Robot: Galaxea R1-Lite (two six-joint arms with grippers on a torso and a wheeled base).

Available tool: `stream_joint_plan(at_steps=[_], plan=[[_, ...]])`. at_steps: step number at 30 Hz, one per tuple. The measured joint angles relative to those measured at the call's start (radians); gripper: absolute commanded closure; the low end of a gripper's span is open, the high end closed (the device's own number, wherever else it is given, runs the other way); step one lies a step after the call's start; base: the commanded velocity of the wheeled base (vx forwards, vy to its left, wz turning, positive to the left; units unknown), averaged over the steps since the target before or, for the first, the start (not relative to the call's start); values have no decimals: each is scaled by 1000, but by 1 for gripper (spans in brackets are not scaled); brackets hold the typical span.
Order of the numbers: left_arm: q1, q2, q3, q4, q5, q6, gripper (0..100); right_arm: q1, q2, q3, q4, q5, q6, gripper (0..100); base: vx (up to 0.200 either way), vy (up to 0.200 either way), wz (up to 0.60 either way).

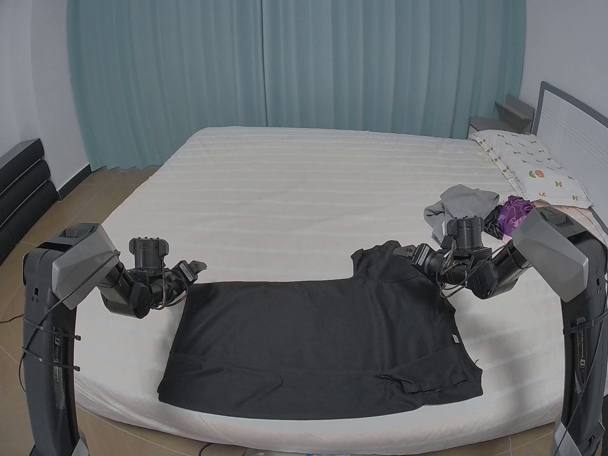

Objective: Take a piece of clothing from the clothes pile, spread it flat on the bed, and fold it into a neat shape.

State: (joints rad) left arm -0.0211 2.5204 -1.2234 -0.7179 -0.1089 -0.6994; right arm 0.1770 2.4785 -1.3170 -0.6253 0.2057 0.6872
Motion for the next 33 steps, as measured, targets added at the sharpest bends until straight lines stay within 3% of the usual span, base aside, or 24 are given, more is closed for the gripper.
stream_joint_plan(at_steps=[4, 5, 27, 33], plan=[[-2, 10, -1, -2, -1, 0, 0, 2, 3, -3, 0, 0, 0, 0, 0, 0, 0], [-3, 11, -1, -2, -2, 1, 100, 2, 4, -3, 0, 1, 0, 0, 0, 0, 0], [-10, 25, -14, -8, 29, -31, 100, -39, 42, -84, 13, -5, -14, 0, 0, 0, 0], [-7, 11, -11, -9, 40, -72, 100, -55, 78, -156, 72, -11, -76, 0, 0, 0, 0]])
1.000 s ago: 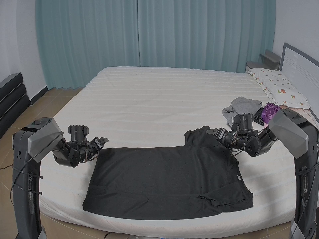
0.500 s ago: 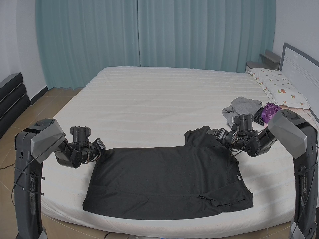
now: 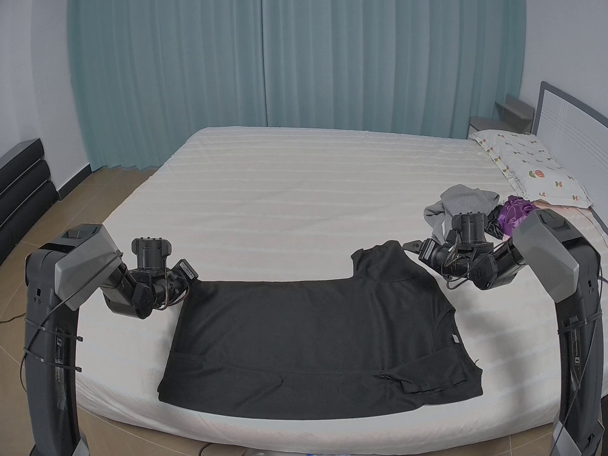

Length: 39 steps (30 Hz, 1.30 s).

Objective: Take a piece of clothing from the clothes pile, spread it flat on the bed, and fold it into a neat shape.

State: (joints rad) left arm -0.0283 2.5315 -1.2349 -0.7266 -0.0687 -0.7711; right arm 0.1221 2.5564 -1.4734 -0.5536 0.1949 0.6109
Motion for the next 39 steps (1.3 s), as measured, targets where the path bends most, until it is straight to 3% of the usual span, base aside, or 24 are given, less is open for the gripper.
stream_joint_plan(at_steps=[8, 24, 25, 39], plan=[[7, -14, 15, 1, 2, -20, 100, -7, 76, -96, 30, -7, -86, 0, 0, 0, 0], [8, -25, 29, 3, 3, -26, 100, -13, 185, -247, 79, -56, -101, 0, 0, 0, 0], [8, -25, 29, 3, 3, -27, 100, -13, 187, -248, 79, -56, -101, 100, 0, 0, 0], [12, -27, 28, 3, 3, -25, 100, -25, 169, -244, 163, -55, -100, 100, 0, 0, 0]])
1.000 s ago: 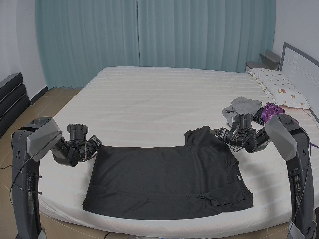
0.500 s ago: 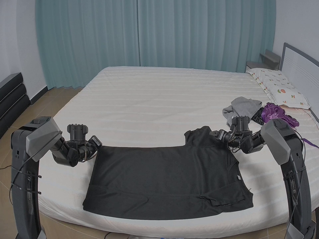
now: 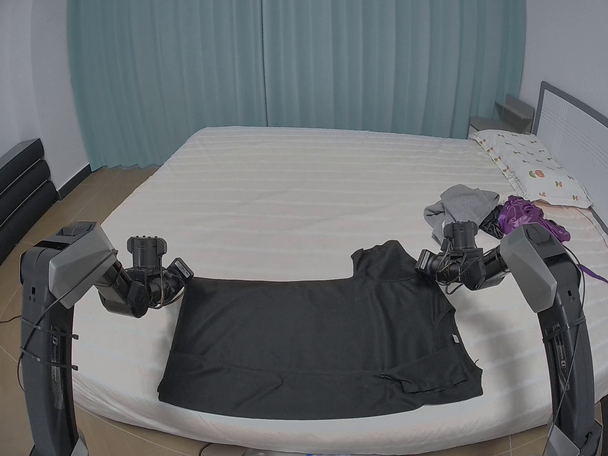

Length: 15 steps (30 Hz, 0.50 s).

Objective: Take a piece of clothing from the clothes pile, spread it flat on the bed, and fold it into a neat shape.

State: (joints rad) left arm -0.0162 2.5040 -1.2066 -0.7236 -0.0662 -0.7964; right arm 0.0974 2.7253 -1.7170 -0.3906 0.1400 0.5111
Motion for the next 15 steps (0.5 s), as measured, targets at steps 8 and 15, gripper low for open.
stream_joint_plan(at_steps=[8, 15], plan=[[10, -21, 11, 3, 0, -1, 100, -17, -39, 34, -4, 12, 12, 100, 0, 0, 0], [24, -37, 20, 2, -1, -2, 100, -26, -66, 61, -10, 17, 32, 100, 0, 0, 0]])
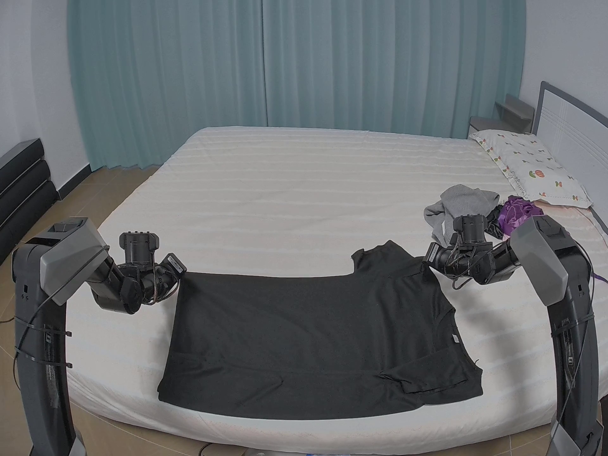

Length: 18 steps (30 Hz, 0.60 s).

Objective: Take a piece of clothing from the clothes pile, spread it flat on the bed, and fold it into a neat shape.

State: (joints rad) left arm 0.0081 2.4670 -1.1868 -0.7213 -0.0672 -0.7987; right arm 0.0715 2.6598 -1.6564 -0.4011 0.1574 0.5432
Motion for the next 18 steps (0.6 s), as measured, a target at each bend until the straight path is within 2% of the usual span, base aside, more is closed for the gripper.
stream_joint_plan(at_steps=[7, 10, 13, 18], plan=[[10, -14, 4, 0, 0, 0, 100, -9, -31, 16, -2, 5, 43, 100, 0, 0, 0], [10, -23, 15, -1, 0, 0, 100, -15, -48, 50, -4, 34, 43, 100, 0, 0, 0], [12, -33, 27, -3, -1, 0, 100, -24, -71, 92, -34, 66, 47, 100, 0, 0, 0], [18, -55, 41, -3, -6, -1, 100, -46, -111, 144, -107, 79, 84, 100, 0, 0, 0]])
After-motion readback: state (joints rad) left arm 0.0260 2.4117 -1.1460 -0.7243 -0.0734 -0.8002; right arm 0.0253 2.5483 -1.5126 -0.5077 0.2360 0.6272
